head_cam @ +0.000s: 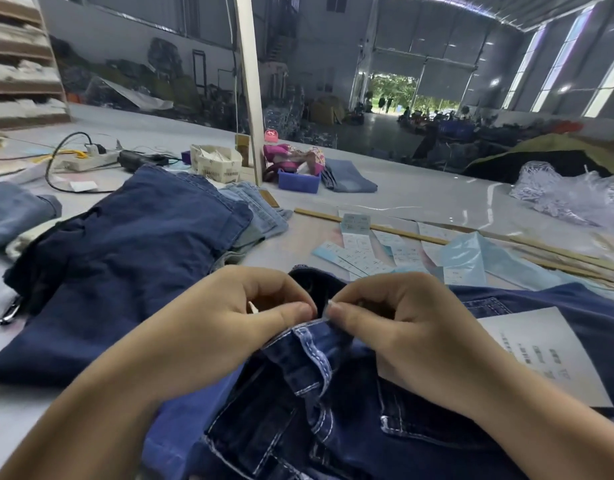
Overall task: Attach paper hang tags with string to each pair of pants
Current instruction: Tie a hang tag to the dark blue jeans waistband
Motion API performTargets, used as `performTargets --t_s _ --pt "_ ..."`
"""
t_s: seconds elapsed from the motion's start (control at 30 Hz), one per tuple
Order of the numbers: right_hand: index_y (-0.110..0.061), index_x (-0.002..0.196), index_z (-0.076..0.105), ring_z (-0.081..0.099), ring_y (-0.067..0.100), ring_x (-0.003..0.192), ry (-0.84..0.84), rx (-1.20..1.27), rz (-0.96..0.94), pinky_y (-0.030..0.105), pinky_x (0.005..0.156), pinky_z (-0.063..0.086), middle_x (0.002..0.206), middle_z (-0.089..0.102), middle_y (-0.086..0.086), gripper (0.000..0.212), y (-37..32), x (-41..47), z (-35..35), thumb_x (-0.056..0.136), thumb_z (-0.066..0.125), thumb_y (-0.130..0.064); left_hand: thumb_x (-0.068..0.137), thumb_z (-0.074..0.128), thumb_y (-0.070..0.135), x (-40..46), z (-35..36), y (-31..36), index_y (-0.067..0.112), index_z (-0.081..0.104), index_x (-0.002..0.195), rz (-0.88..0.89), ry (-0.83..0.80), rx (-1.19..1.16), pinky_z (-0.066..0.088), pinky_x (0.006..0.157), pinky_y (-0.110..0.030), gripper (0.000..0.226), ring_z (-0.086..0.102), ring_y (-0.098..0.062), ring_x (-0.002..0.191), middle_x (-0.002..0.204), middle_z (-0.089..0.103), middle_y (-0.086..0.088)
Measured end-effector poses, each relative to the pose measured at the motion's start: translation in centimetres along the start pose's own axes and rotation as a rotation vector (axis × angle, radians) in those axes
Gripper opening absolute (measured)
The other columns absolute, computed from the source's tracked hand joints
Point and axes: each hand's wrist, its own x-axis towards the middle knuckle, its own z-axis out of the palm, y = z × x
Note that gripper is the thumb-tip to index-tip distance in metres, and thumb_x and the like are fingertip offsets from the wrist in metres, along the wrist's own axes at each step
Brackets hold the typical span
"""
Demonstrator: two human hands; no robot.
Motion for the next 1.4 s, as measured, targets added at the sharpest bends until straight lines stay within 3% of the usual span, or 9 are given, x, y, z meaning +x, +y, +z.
performTargets --t_s 0.13,0.33,0.43,0.57,0.7,0.93,1.2,1.3,1.4 --pt "-0.033 0.082 0.074 0.043 0.018 0.046 0.198 0.117 -0.098 0.025 0.042 0.034 0.053 0.055 0.003 0.01 0.1 -0.1 -0.3 0.085 0.065 -0.037 0.069 0.066 0.072 -1.9 -0.2 1.6 0.016 0.072 0.098 -0.011 -0.182 -0.115 0.052 0.079 -0.046 0.063 0.069 -0.029 0.082 0.086 0.071 -0.017" --pt "-0.034 0.084 0.073 0.055 0.028 0.058 0.263 0.081 -0.152 0.035 0.053 0.043 0.064 0.064 0.01 0.01 0.0 -0.5 -0.2 0.084 0.063 -0.037 0.063 0.077 0.047 -2.3 0.3 1.2 0.02 0.068 0.088 -0.06 -0.057 -0.085 0.059 0.076 -0.047 0.038 0.071 -0.032 0.078 0.083 0.073 -0.01" --pt "-0.032 0.084 0.072 0.043 0.013 0.049 0.117 0.038 -0.152 0.031 0.047 0.038 0.057 0.057 0.006 0.011 0.0 -0.9 -0.3 0.089 0.065 -0.038 0.062 0.081 0.036 -3.1 -0.1 0.7 0.032 0.064 0.101 -0.018 -0.054 -0.201 0.058 0.082 -0.043 0.043 0.069 -0.032 0.091 0.098 0.071 -0.01" --pt "-0.029 0.088 0.072 0.041 0.002 0.047 -0.167 -0.069 -0.115 0.025 0.047 0.035 0.059 0.057 -0.001 0.013 -0.2 -1.0 -0.1 0.093 0.064 -0.038 0.065 0.081 0.041 -4.3 -0.7 0.9 0.046 0.054 0.12 0.062 -0.055 0.106 0.05 0.092 -0.052 0.061 0.065 -0.029 0.093 0.105 0.067 -0.001" --pt "-0.027 0.084 0.071 0.045 0.002 0.05 -0.184 -0.074 -0.092 0.03 0.049 0.038 0.06 0.057 -0.002 0.014 -0.7 -0.8 -0.2 0.092 0.065 -0.036 0.071 0.085 0.037 -4.5 -0.3 2.0 0.047 0.067 0.099 0.154 0.066 0.457 0.045 0.074 -0.012 0.035 0.06 0.001 0.081 0.101 0.061 0.021" --pt "-0.017 0.07 0.066 0.038 0.002 0.041 -0.143 -0.015 -0.103 0.017 0.042 0.028 0.05 0.05 -0.003 0.026 -2.0 -0.8 -0.8 0.095 0.062 -0.024 0.076 0.074 0.035 -3.5 1.5 3.4 0.038 0.068 0.081 0.212 0.329 0.664 0.028 0.085 -0.004 0.008 0.041 0.005 0.1 0.097 0.044 0.026" --pt "-0.021 0.062 0.059 0.037 0.002 0.046 0.082 -0.052 -0.225 0.017 0.045 0.028 0.05 0.044 -0.013 0.03 -2.8 -1.0 -1.7 0.092 0.063 -0.022 0.074 0.065 0.038 -0.8 1.8 6.8 0.032 0.07 0.071 -0.059 0.291 0.291 0.04 0.057 -0.012 0.009 0.054 0.004 0.061 0.067 0.062 0.016" --pt "-0.023 0.065 0.059 0.037 0.002 0.045 0.057 -0.072 -0.219 0.018 0.044 0.029 0.05 0.044 -0.013 0.028 -2.7 -1.3 -1.6 0.092 0.062 -0.027 0.077 0.069 0.024 -0.2 1.3 6.9 0.018 0.074 0.069 -0.189 0.16 0.067 0.051 0.074 -0.029 0.011 0.059 -0.006 0.061 0.065 0.068 0.001" --pt "-0.024 0.07 0.06 0.037 0.002 0.045 0.024 -0.082 -0.152 0.02 0.044 0.028 0.051 0.045 -0.012 0.025 -2.3 -1.4 -1.1 0.094 0.06 -0.031 0.082 0.071 0.024 -0.3 1.7 6.4 0.019 0.072 0.07 -0.15 0.185 0.167 0.04 0.051 -0.014 0.013 0.048 0.002 0.045 0.052 0.059 0.011"
